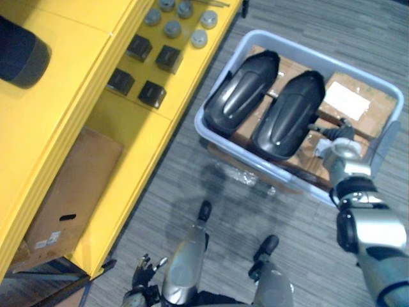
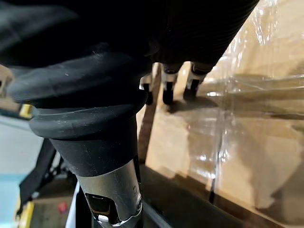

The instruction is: Walk over and take plastic housings, then place them on the shelf

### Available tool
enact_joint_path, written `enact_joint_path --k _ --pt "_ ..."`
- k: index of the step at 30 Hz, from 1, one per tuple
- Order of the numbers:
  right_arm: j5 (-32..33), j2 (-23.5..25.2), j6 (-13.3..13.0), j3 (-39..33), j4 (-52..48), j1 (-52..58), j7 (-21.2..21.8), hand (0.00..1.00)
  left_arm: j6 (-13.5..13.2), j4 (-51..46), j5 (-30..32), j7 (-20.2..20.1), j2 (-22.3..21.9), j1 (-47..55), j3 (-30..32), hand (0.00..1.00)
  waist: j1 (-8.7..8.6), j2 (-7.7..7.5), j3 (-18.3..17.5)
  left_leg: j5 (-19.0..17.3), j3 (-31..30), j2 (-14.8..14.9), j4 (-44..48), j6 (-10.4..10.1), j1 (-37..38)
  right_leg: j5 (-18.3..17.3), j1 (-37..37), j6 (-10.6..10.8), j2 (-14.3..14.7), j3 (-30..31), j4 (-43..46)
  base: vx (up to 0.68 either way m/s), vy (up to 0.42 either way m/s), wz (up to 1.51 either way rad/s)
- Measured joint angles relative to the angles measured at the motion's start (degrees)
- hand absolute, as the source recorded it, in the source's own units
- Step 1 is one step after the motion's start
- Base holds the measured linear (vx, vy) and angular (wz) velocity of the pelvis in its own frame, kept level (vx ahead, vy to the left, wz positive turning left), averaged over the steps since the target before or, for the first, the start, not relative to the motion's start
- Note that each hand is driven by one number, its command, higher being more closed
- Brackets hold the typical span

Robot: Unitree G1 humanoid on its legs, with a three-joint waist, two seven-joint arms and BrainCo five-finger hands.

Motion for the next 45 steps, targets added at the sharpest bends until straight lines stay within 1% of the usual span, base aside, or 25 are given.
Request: enact_joint_path --k 3,4,8,11,12,13,14,15,16,17,18,21,23,25,26,29,31,33,36,37,38,40,43,44,45 --pt "-1.6 -0.3 -0.5 2.1 0.9 0.0 2.4 0.0 0.1 0.1 -1.6 0.0 0.4 0.0 -0.3 0.0 0.44 0.06 0.0 -0.1 -0.1 0.1 0.3 0.0 -0.1 -0.6 -0.5 -0.2 -0.3 0.0 1.0 -0.04 0.009 0.0" --pt "-2.2 -0.6 -0.5 2.8 0.9 0.0 3.4 1.0 0.1 0.1 -1.6 0.0 0.4 0.0 -0.5 0.0 0.77 0.06 0.0 -0.1 -0.1 0.2 0.3 0.0 -0.2 -0.8 -0.8 -0.3 -0.4 0.0 1.1 -0.04 0.006 -0.02" --pt "-4.6 -1.0 -0.3 3.9 0.9 -0.1 3.9 1.0 0.6 0.4 -1.7 0.0 1.0 0.0 -2.4 0.0 1.25 0.07 0.0 -0.2 -0.2 0.4 0.3 -0.2 -0.4 -0.9 -1.0 -0.4 -0.2 -0.1 1.1 -0.01 0.0 0.0" --pt "-7.1 -1.5 2.0 4.2 0.9 -0.5 4.9 1.0 1.0 1.2 -2.1 0.0 1.0 0.0 -2.6 0.0 1.25 0.1 0.0 -0.2 -0.1 0.5 0.3 -0.2 -0.7 -0.8 -1.0 -0.4 -0.2 -0.1 1.4 0.0 0.0 0.0" --pt "-8.1 -1.6 3.6 4.2 1.0 -1.0 5.5 1.0 1.0 1.5 -2.2 0.0 1.0 0.0 -2.7 0.0 1.26 0.11 0.0 -0.2 -0.1 0.5 0.3 -0.2 -0.8 -0.7 -1.1 -0.2 -0.1 -0.1 1.4 0.0 0.0 0.0" --pt "-8.4 -1.6 4.4 4.3 1.2 -1.2 5.8 1.0 1.0 1.6 -2.3 0.1 1.0 0.0 -2.8 0.0 1.3 0.11 0.0 -0.2 0.0 0.5 0.3 -0.2 -0.8 -0.7 -1.1 -0.2 -0.1 -0.1 1.4 0.0 0.0 0.0" --pt "-10.3 -1.5 6.9 4.3 2.2 -2.0 6.0 1.0 1.0 1.6 -3.3 0.1 1.1 -0.1 -4.1 0.0 1.44 0.24 -0.1 -0.2 0.0 0.6 0.3 -0.2 -0.8 -0.7 -1.1 -0.2 -0.1 -0.1 1.5 0.0 0.0 0.0" --pt "-10.8 -1.4 7.9 4.3 2.8 -2.4 6.0 1.0 1.0 1.7 -3.5 0.1 1.2 -0.2 -4.4 0.0 1.52 0.31 -0.1 -0.2 0.0 0.6 0.3 -0.2 -0.8 -0.7 -1.1 -0.2 -0.2 -0.1 1.6 0.0 0.0 0.0" --pt "-12.5 -0.9 10.8 4.3 4.6 -2.7 6.3 1.0 1.0 1.8 -3.7 0.1 1.5 -0.4 -4.7 0.0 1.91 0.57 -0.3 -0.1 0.0 0.6 0.3 -0.2 -0.8 -0.9 -1.2 -0.1 -0.2 -0.2 1.9 0.01 -0.008 0.04" --pt "-13.1 -0.7 11.8 4.2 5.3 -2.6 6.2 1.0 1.0 1.8 -3.7 0.1 1.5 -0.4 -4.7 0.0 2.08 0.71 -0.4 -0.1 0.0 0.6 0.3 -0.2 -0.8 -1.0 -1.2 -0.1 -0.3 -0.3 2.0 0.01 -0.01 0.05" --pt "-13.4 -0.3 13.6 4.2 6.3 -2.6 5.8 1.0 1.0 1.8 -3.8 0.1 1.3 -0.4 -4.8 0.0 2.41 0.93 -0.5 -0.1 -0.1 0.5 0.3 -0.2 -0.8 -1.1 -1.1 -0.1 -0.3 -0.5 2.1 0.0 -0.008 0.05" --pt "-14.2 -0.5 16.2 2.4 6.8 -3.1 4.3 1.0 1.0 1.8 -4.4 0.0 1.6 -0.4 -6.2 0.0 2.58 1.49 -0.8 -0.1 -0.5 0.4 0.1 -0.2 -0.8 -1.6 -1.0 0.0 -0.4 -1.4 2.5 -0.03 -0.009 0.13" --pt "-14.3 -0.6 16.8 1.2 7.3 -3.5 1.8 1.0 1.0 1.7 -4.4 0.0 1.5 -0.4 -7.1 0.0 2.75 2.01 -1.2 -0.1 -0.6 0.2 -0.3 -0.2 -0.8 -2.2 -1.2 -0.4 -0.7 -1.6 2.8 -0.06 0.003 0.12" --pt "-14.2 -0.7 16.6 -0.5 7.8 -3.7 -1.0 1.0 1.3 1.7 -4.4 0.0 1.5 -0.4 -7.9 0.0 2.75 2.61 -1.5 0.2 -1.0 0.0 -0.8 -0.2 -1.0 -2.3 -1.6 -0.3 -1.0 -1.9 2.9 -0.06 0.008 0.07" --pt "-14.2 -0.7 15.8 -1.2 8.1 -3.8 -2.2 1.0 1.5 1.7 -4.4 0.0 1.7 -0.4 -8.7 0.0 2.72 2.9 -1.7 0.3 -1.0 -0.1 -0.8 -0.2 -1.1 -2.4 -1.6 -0.3 -1.1 -2.1 2.9 -0.03 0.008 0.05" --pt "-14.5 -1.1 10.7 -2.1 8.6 -3.6 -6.0 1.0 2.0 1.5 -4.4 0.0 1.7 -0.3 -9.5 0.0 2.39 3.52 -2.1 0.4 -1.1 -0.6 -0.7 0.0 -1.7 -2.2 -2.1 -0.1 -1.5 -2.4 2.9 -0.04 0.019 0.03" --pt "-16.9 -2.0 5.5 -2.0 8.8 -3.5 -9.0 1.0 2.0 0.8 -4.4 0.0 2.0 -0.1 -10.0 0.0 2.36 3.54 -2.1 0.5 -0.8 -0.7 -0.5 0.1 -2.5 -1.9 -3.0 0.1 -1.6 -2.5 2.8 -0.02 0.004 -0.04" --pt "-19.1 -3.2 2.4 -1.9 8.8 -3.3 -11.0 1.0 1.8 -0.5 -4.4 0.0 2.1 0.3 -10.5 0.0 2.34 3.59 -2.0 0.5 -0.5 -0.7 -0.2 0.1 -2.8 -1.3 -3.1 0.5 -1.5 -2.5 2.3 0.0 0.001 -0.07" --pt "-21.9 -4.6 -2.8 0.2 7.5 -2.4 -15.7 1.0 0.1 -1.7 -5.0 0.9 2.2 1.3 -10.3 0.0 1.73 3.46 -1.9 0.4 0.2 -0.6 0.9 0.2 -2.8 -0.3 -2.9 0.6 -1.3 -1.5 1.7 0.02 -0.002 -0.14" --pt "-22.4 -4.8 -3.7 0.7 6.8 -2.3 -16.5 1.0 -0.1 -2.5 -5.7 1.1 2.3 1.7 -10.3 0.0 1.43 3.4 -1.9 0.3 0.5 -0.5 1.0 0.2 -2.8 -0.1 -2.9 0.6 -1.3 -1.4 1.6 0.02 0.001 -0.26" --pt "-24.1 -5.4 -6.7 2.0 3.7 -0.8 -19.2 1.0 -0.8 -4.4 -6.1 2.4 2.2 2.3 -9.2 0.0 0.67 3.3 -1.8 -0.2 1.3 -0.3 1.6 0.4 -2.8 0.3 -2.7 0.5 -1.1 -0.8 1.2 0.01 0.004 -0.22" --pt "-24.7 -5.5 -8.2 2.9 0.8 0.3 -20.8 1.0 -1.3 -5.6 -6.0 3.7 2.2 2.4 -8.5 0.0 0.01 2.95 -1.6 -0.7 1.6 -0.1 2.1 0.4 -2.8 0.4 -2.7 0.5 -0.9 -0.3 1.1 0.0 0.004 -0.21" --pt "-26.2 -5.4 -10.7 4.3 -5.3 3.0 -23.9 1.0 -1.6 -9.2 -3.6 8.2 2.2 2.5 -6.2 0.0 -0.75 1.53 -0.7 -2.1 2.9 1.0 3.4 0.3 -2.4 0.5 -2.4 0.3 -0.1 0.9 0.9 -0.02 -0.007 -0.24" --pt "-28.0 -5.2 -11.1 4.2 -8.3 5.9 -25.9 1.0 -0.9 -10.9 1.6 12.6 2.2 2.7 -5.1 0.0 -1.04 0.6 -0.2 -2.3 2.9 1.3 3.0 0.1 -1.2 0.3 -1.4 0.0 0.2 0.8 0.7 -0.01 -0.027 -0.05" --pt "-28.1 -4.9 -11.2 4.3 -9.3 7.0 -26.4 1.0 -0.3 -11.8 3.7 14.4 2.1 2.9 -4.5 0.0 -1.12 0.28 0.0 -2.4 3.0 1.5 2.8 0.1 -0.7 0.3 -1.0 0.0 0.3 0.9 0.6 0.0 -0.03 -0.03"
